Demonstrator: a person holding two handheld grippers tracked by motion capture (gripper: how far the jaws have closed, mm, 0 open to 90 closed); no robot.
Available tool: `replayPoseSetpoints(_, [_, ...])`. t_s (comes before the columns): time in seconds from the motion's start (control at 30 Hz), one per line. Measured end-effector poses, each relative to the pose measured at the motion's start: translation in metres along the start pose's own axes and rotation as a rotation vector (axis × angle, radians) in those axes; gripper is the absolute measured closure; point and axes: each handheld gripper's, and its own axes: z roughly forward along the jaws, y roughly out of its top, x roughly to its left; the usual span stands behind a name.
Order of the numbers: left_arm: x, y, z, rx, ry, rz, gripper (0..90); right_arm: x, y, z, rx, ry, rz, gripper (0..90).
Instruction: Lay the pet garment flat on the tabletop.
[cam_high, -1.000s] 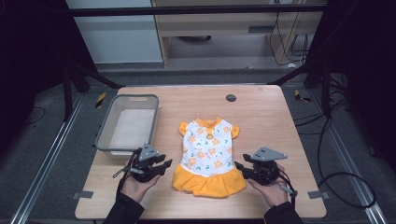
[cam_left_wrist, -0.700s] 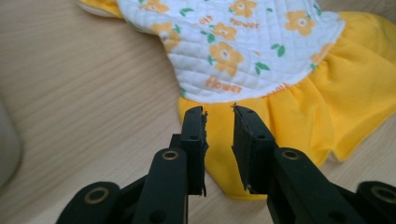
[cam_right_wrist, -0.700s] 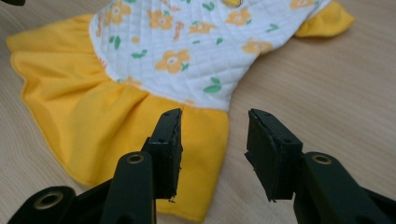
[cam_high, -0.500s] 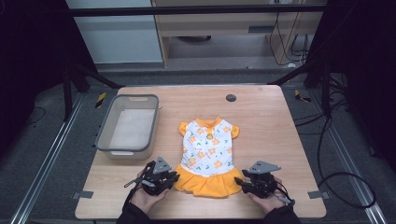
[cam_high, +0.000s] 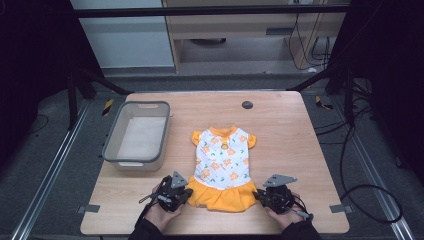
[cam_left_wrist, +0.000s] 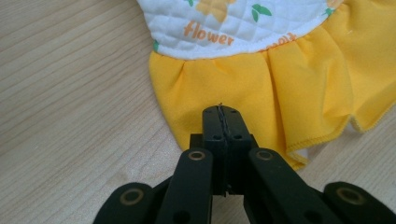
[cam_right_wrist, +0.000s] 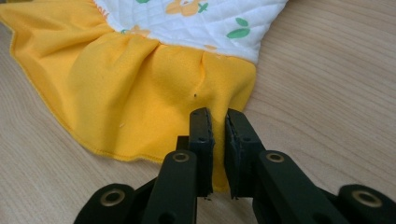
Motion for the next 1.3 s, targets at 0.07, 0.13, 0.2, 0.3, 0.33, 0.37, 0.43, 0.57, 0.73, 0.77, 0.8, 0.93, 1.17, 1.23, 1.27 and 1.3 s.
replayPoseSetpoints(0.07, [-0.002,0.001,0.000,0.005,0.012,0.007,90.0,-0.001,0.001,-0.002,0.000,0.009,0.005,82.9])
replayPoseSetpoints(0.13, [-0.004,0.001,0.000,0.008,0.024,0.022,90.0,-0.004,0.001,-0.005,-0.004,0.008,0.003,83.2])
replayPoseSetpoints(0.2, [-0.004,0.000,-0.002,0.009,0.026,0.029,90.0,-0.006,0.002,-0.009,-0.018,-0.006,0.012,83.1])
replayPoseSetpoints(0.3, [-0.005,-0.001,-0.004,0.013,0.023,0.033,90.0,-0.010,0.001,-0.010,-0.009,-0.043,-0.006,82.7])
replayPoseSetpoints(0.33, [-0.005,-0.002,-0.004,0.013,0.020,0.032,90.0,-0.011,0.000,-0.009,0.000,-0.049,-0.001,82.3])
replayPoseSetpoints(0.37, [-0.005,-0.002,-0.005,0.014,0.019,0.035,90.0,-0.011,-0.001,-0.008,0.006,-0.050,-0.001,81.6])
replayPoseSetpoints(0.43, [-0.005,-0.003,-0.006,0.006,0.017,0.038,90.0,-0.012,-0.001,-0.007,0.007,-0.054,-0.008,79.0])
replayPoseSetpoints(0.57, [-0.002,0.000,-0.017,-0.050,0.012,0.045,89.8,-0.014,-0.001,-0.014,-0.044,-0.054,0.007,71.9])
replayPoseSetpoints(0.73, [0.012,0.008,-0.033,-0.133,0.019,0.009,64.5,-0.018,0.004,-0.027,-0.151,-0.053,0.018,69.8])
replayPoseSetpoints(0.77, [0.014,0.009,-0.032,-0.136,0.017,-0.001,59.7,-0.018,0.006,-0.028,-0.163,-0.053,0.019,70.0])
replayPoseSetpoints(0.8, [0.018,0.010,-0.031,-0.141,0.011,-0.023,56.0,-0.018,0.008,-0.028,-0.171,-0.051,0.019,70.1])
replayPoseSetpoints(0.93, [0.025,0.018,-0.028,-0.161,0.013,-0.051,44.0,-0.019,0.017,-0.026,-0.210,-0.042,0.018,71.8])
replayPoseSetpoints(1.17, [0.020,0.050,-0.008,-0.203,0.033,-0.008,46.8,-0.018,0.031,-0.006,-0.237,-0.020,0.012,80.1])
replayPoseSetpoints(1.23, [0.018,0.060,0.004,-0.204,0.030,0.005,50.8,-0.017,0.033,0.001,-0.227,-0.006,0.011,83.5])
replayPoseSetpoints(1.27, [0.016,0.064,0.011,-0.199,0.039,0.011,52.2,-0.016,0.034,0.004,-0.221,0.004,0.010,85.3])
replayPoseSetpoints(1.3, [0.015,0.068,0.017,-0.196,0.049,0.025,55.1,-0.016,0.035,0.008,-0.213,0.008,0.009,86.9])
